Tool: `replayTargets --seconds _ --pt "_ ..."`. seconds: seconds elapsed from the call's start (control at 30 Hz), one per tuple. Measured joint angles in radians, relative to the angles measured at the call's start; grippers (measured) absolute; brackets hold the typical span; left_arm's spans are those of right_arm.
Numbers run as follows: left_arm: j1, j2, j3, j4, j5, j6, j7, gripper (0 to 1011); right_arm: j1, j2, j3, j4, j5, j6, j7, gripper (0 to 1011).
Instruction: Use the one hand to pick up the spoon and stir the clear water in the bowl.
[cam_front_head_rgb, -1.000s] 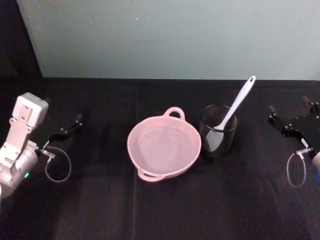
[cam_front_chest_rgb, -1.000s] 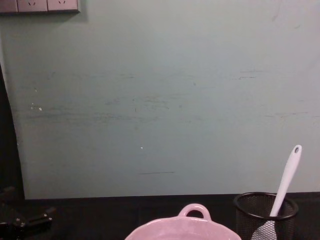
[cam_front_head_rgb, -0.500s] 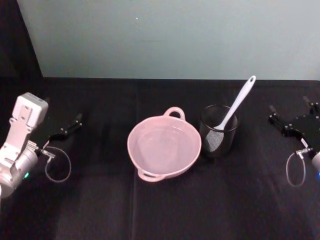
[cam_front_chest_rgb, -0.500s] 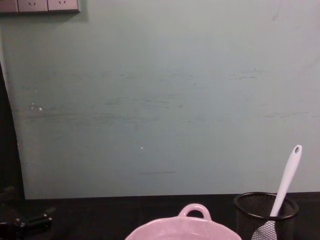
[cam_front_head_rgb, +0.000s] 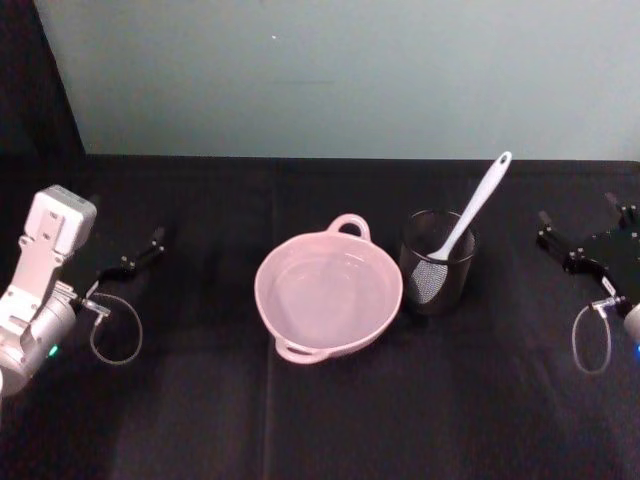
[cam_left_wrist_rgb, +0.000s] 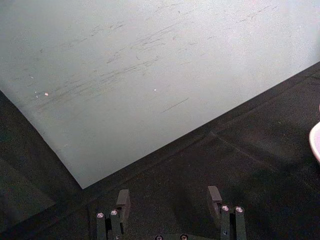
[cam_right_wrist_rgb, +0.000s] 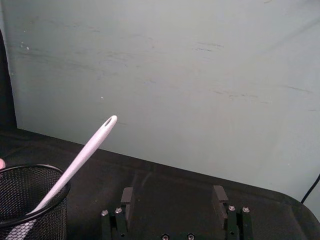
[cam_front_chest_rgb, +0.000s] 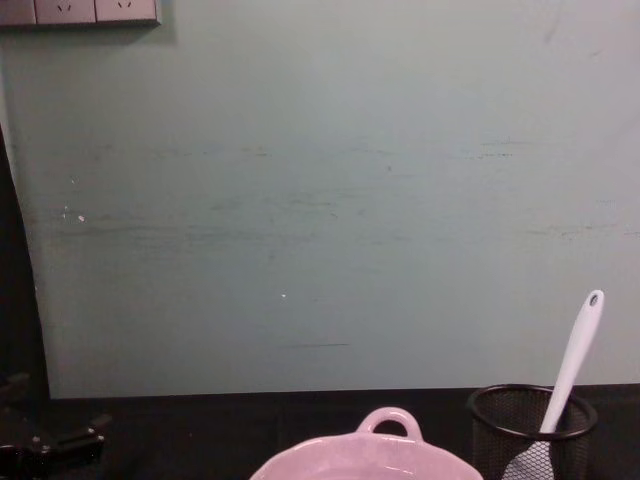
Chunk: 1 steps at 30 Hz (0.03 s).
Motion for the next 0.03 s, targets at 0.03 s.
replayTargets --seconds 0.03 --pt "0.000 0.000 0.000 0.000 0.000 0.000 0.000 1011 0.000 0.000 0.000 0.000 0.000 0.000 0.000 1002"
